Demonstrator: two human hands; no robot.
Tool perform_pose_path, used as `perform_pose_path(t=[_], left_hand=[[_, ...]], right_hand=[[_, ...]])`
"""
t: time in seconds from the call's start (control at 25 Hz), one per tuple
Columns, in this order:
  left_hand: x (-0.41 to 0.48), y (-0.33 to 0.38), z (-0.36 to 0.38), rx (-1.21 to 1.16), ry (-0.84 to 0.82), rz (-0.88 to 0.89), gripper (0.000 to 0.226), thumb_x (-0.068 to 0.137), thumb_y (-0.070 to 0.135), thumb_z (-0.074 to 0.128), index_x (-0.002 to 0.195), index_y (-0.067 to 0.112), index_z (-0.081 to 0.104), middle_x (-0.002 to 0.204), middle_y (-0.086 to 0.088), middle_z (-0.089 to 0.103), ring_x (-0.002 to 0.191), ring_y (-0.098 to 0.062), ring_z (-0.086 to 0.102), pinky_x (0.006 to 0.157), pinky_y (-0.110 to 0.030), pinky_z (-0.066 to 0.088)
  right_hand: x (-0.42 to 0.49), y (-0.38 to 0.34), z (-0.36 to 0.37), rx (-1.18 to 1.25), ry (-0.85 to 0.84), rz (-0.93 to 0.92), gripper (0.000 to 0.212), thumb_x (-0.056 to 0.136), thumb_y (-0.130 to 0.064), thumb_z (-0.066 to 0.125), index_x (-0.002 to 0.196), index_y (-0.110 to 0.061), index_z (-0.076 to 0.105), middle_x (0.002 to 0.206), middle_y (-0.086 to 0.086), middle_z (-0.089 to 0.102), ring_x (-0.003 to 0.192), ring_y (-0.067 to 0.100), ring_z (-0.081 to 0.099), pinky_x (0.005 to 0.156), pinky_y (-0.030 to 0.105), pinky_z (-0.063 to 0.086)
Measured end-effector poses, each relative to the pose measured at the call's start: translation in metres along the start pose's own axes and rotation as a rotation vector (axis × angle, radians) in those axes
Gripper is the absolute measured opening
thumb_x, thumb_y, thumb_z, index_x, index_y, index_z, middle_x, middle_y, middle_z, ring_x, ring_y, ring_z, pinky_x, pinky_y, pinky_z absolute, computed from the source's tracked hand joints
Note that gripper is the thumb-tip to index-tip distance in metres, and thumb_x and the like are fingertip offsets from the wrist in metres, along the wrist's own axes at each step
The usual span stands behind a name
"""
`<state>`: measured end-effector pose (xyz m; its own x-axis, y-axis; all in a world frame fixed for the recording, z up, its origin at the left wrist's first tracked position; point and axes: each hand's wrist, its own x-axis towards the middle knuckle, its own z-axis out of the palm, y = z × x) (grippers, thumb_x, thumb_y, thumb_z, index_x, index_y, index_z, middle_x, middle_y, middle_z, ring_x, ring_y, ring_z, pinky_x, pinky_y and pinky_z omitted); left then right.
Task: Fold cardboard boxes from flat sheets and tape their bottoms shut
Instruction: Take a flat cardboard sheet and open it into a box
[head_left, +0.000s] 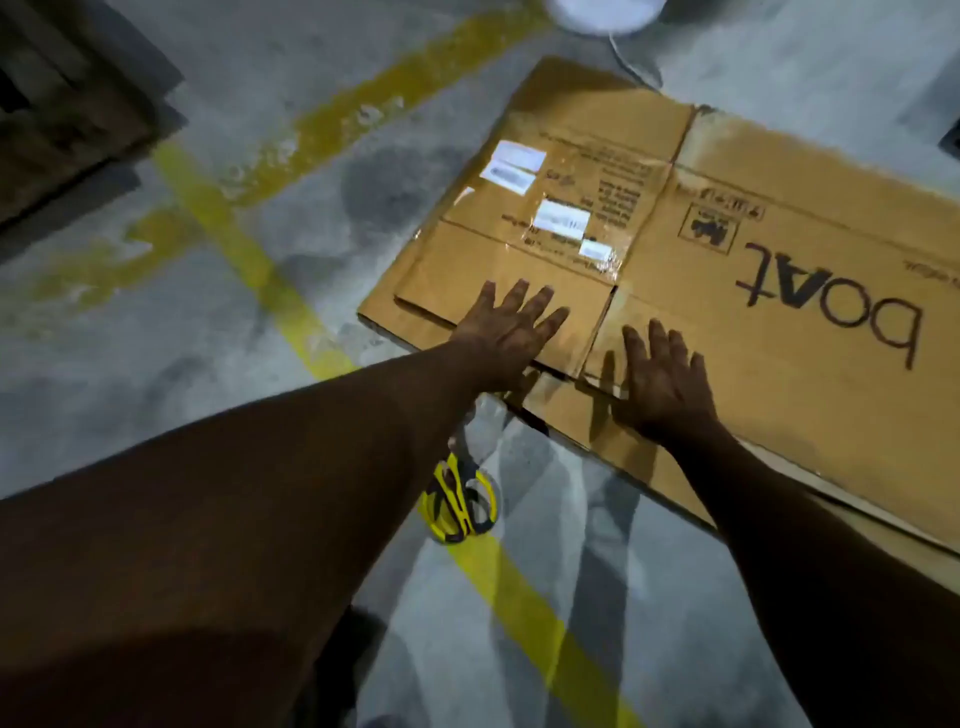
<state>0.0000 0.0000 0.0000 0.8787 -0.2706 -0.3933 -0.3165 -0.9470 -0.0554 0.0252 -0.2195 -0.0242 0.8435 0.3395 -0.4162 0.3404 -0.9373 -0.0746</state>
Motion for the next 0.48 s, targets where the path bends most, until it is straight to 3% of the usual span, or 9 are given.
perform_pose_path(t=[0.32, 0.48], left_hand=[[0.050, 0.008, 0.034, -0.012, -0.112, -0.017, 0.101, 0.084, 0.053, 0.061, 0.152, 0.026, -0.009, 0.160, -0.016, -0.013, 0.146, -0.043, -0.003, 0.114, -0.063, 0.012], [0.054, 0.013, 0.029, 0.009, -0.111, 0.007, 0.087, 0.088, 0.037, 0.062, 0.153, 0.028, 0.004, 0.160, -0.017, -0.002, 0.142, -0.046, 0.013, 0.107, -0.058, 0.033]], right_hand=[[0.020, 0.009, 0.033, -0.082, 0.031, 0.005, 0.110, 0.079, -0.037, 0.076, 0.155, -0.023, -0.002, 0.162, 0.019, -0.004, 0.146, 0.049, 0.001, 0.116, 0.062, 0.017], [0.021, 0.011, 0.030, -0.011, 0.024, -0.014, 0.101, 0.081, -0.033, 0.075, 0.156, -0.021, 0.008, 0.162, 0.018, 0.004, 0.146, 0.048, 0.006, 0.114, 0.061, 0.022]])
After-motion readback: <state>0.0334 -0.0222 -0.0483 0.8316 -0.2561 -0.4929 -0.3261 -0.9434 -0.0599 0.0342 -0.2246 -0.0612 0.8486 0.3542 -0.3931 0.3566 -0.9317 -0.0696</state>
